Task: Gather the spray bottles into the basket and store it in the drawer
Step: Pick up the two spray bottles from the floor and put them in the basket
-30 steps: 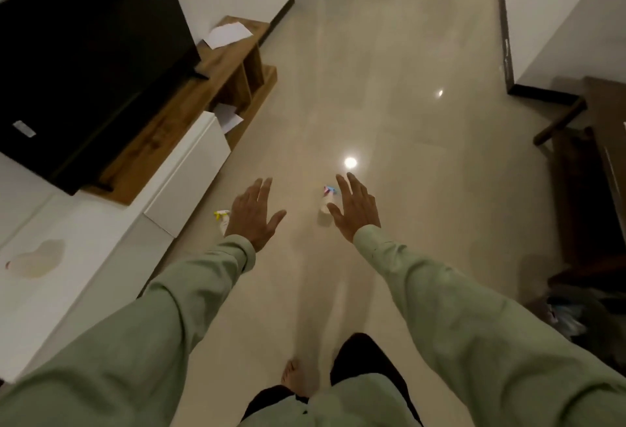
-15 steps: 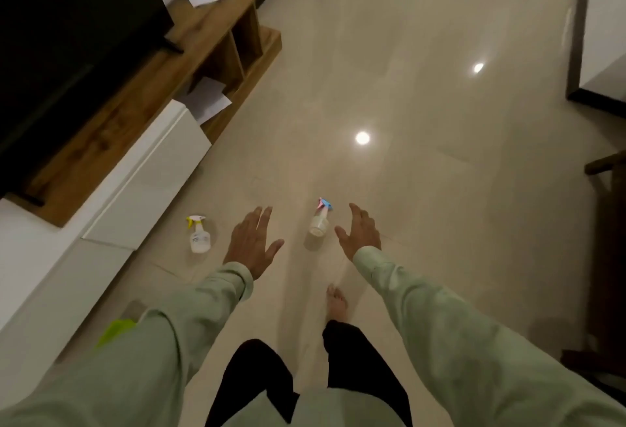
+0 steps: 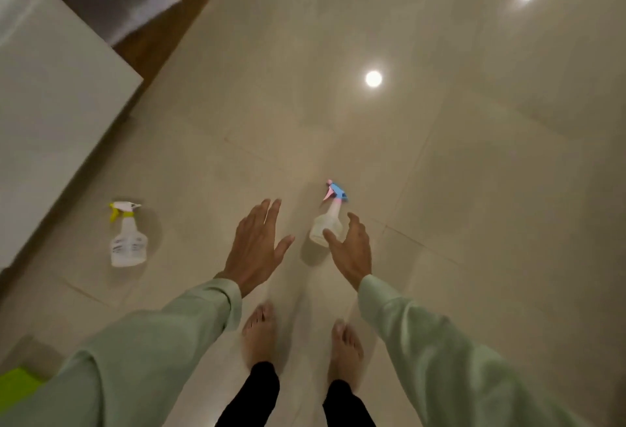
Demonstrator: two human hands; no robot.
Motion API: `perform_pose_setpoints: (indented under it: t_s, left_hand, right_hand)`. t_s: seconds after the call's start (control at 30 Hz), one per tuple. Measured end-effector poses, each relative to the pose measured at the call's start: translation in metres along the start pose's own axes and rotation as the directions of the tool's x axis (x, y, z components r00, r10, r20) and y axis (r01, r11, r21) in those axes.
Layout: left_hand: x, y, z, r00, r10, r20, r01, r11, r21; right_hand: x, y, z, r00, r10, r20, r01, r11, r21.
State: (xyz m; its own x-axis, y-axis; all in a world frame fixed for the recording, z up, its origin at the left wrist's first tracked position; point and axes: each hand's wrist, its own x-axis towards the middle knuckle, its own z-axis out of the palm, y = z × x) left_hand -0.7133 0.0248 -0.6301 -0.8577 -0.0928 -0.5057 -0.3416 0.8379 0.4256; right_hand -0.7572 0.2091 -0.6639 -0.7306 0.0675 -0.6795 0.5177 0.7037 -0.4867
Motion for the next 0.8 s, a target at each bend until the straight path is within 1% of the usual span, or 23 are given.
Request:
perform_pose_setpoints:
  t_s: [0.17, 0.23, 0.3, 0.37, 0.47, 0.53, 0.6, 0.7, 0.8]
  left_hand:
    - [0.089, -0.056, 0.096, 0.999, -0.017, 0.027, 0.018, 1.000, -0.025]
    - [0.110, -0.073, 0.122, 1.000, -0.018, 0.020, 0.019, 0.999, -0.043]
    - [0.126, -0.088, 0.143, 1.000, -0.026, 0.011, 0.026, 0.998, -0.059]
    - [0.134, -0.096, 0.155, 1.000, -0.019, 0.003, 0.020, 0.998, -0.066]
    - [0.133, -0.103, 0.159, 1.000, -0.028, -0.012, 0.027, 0.995, -0.098]
    - [0.120, -0.104, 0.152, 0.998, -0.056, -0.013, 0.054, 0.991, -0.121]
    - [0.096, -0.102, 0.138, 0.996, -0.080, -0.026, 0.076, 0.988, -0.133]
    - [0.052, -0.101, 0.109, 0.991, -0.118, -0.061, 0.107, 0.980, -0.165]
    - [0.002, -0.102, 0.068, 0.971, -0.193, -0.142, 0.157, 0.960, -0.233]
  right_hand:
    - [0.121, 0.048, 0.074, 0.993, 0.085, -0.080, -0.081, 0.996, 0.046]
    - [0.156, 0.062, 0.093, 0.986, 0.140, -0.087, -0.131, 0.987, 0.097]
    - [0.183, 0.073, 0.110, 0.978, 0.203, -0.055, -0.189, 0.962, 0.199]
    - [0.201, 0.078, 0.120, 0.962, 0.272, -0.021, -0.251, 0.912, 0.324]
    - [0.209, 0.076, 0.125, 0.949, 0.313, 0.039, -0.294, 0.831, 0.473]
    - [0.200, 0.068, 0.124, 0.957, 0.282, 0.062, -0.272, 0.804, 0.529]
    - [0.177, 0.051, 0.117, 0.971, 0.228, 0.068, -0.228, 0.814, 0.534]
    - [0.131, 0.017, 0.108, 0.989, 0.108, 0.096, -0.143, 0.843, 0.518]
    - [0.077, -0.023, 0.102, 0.987, -0.037, 0.157, -0.044, 0.875, 0.483]
